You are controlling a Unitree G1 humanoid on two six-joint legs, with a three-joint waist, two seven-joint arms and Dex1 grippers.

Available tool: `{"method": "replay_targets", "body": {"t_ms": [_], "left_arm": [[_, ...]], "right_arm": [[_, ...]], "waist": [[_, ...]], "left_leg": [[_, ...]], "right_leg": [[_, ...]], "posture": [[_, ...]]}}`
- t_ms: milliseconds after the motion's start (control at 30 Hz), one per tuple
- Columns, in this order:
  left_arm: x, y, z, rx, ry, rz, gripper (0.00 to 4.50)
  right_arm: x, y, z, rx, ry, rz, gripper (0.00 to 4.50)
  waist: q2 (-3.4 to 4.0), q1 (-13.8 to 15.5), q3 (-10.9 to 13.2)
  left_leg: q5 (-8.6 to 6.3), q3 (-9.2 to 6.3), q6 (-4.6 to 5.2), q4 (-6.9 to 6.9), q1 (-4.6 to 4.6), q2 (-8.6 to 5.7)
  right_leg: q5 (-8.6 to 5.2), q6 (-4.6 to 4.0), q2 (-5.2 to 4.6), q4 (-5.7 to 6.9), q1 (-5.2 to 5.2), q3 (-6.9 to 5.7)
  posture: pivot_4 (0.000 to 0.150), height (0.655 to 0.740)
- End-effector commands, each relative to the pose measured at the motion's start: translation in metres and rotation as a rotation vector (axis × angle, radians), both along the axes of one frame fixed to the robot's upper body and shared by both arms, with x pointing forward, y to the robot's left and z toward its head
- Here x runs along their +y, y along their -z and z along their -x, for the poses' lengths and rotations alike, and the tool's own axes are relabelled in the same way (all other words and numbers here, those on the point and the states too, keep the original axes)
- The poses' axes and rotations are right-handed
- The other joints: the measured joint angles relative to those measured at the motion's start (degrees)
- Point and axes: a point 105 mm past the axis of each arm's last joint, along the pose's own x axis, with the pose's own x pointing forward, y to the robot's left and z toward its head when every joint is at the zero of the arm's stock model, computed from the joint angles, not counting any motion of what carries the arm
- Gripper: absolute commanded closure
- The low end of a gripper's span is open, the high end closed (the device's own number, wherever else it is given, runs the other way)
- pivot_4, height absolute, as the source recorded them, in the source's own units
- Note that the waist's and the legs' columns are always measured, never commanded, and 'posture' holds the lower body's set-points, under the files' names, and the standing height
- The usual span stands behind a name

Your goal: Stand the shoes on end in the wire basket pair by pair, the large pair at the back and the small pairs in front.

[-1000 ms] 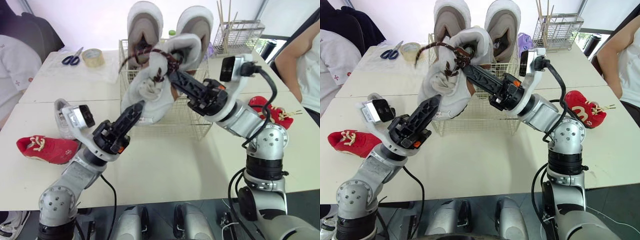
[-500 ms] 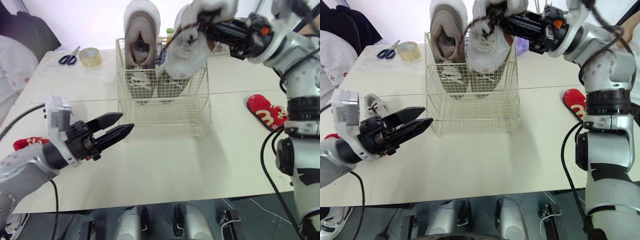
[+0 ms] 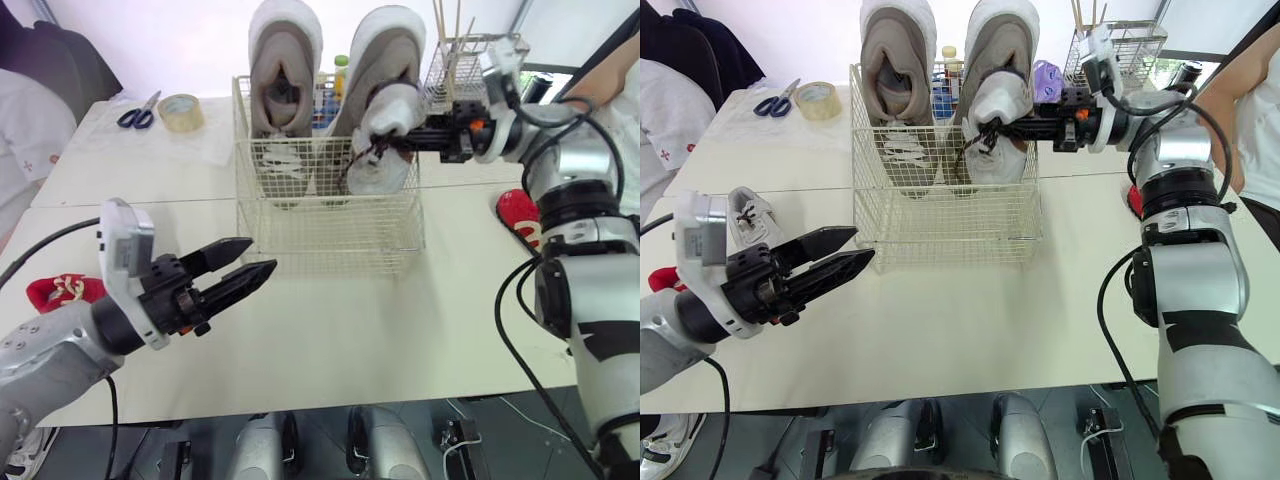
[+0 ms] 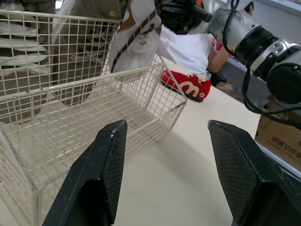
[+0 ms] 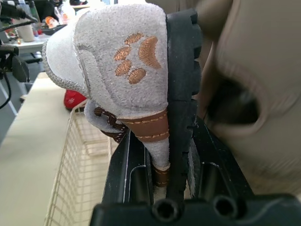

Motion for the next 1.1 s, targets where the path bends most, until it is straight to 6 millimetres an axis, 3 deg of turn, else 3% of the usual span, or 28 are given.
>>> {"method": "replay_targets", "body": {"t_ms": [33, 67, 300, 600, 867, 1100], "left_arm": [[-0.001, -0.002, 0.001, -0.019, -0.002, 0.011, 1.69], [-0.001, -0.002, 0.000, -0.019, -0.003, 0.015, 1.69], [-0.001, 0.001, -0.003, -0.009, -0.006, 0.027, 1.63], [-0.002, 0.008, -0.009, 0.010, 0.008, 0.031, 1.63], [-0.003, 0.011, -0.015, 0.013, 0.013, 0.038, 1.63], [0.000, 0.015, -0.017, 0.018, 0.004, 0.037, 1.63]], "right_arm": [[-0.002, -0.019, 0.003, -0.039, -0.019, -0.050, 4.11], [-0.002, -0.016, 0.002, -0.034, -0.013, -0.044, 4.11], [-0.013, -0.011, -0.001, -0.031, 0.041, -0.040, 0.80], [-0.026, -0.018, 0.005, -0.076, 0.072, 0.002, 0.80], [-0.023, -0.039, 0.020, -0.140, 0.040, -0.017, 0.80], [-0.030, -0.030, 0.027, -0.111, 0.081, 0.047, 0.80]], "waist": [[0.00, 0.1, 0.0], [0.00, 0.0, 0.0], [0.00, 0.0, 0.0], [0.00, 0.0, 0.0], [0.00, 0.0, 0.0], [0.00, 0.2, 0.0]], "left_leg": [[0.00, 0.00, 0.00, 0.00, 0.00, 0.00], [0.00, 0.00, 0.00, 0.00, 0.00, -0.01], [0.01, 0.00, -0.01, 0.01, 0.01, 0.00], [0.01, 0.00, -0.01, 0.04, 0.02, -0.01], [0.01, 0.02, -0.02, 0.05, 0.03, 0.00], [0.01, 0.02, -0.02, 0.09, 0.03, -0.01]], "right_leg": [[0.00, 0.00, 0.00, 0.00, 0.00, 0.00], [0.00, 0.00, 0.00, 0.00, 0.00, 0.00], [0.00, 0.00, 0.00, 0.03, 0.00, 0.00], [0.00, 0.00, 0.00, 0.08, 0.00, 0.00], [0.00, 0.00, 0.01, 0.13, -0.01, 0.02], [0.00, 0.01, -0.01, 0.14, 0.00, 0.02]], "posture": [[0.150, 0.7400], [0.150, 0.7400], [0.150, 0.7400], [0.150, 0.7400], [0.150, 0.7400], [0.150, 0.7400]]}}
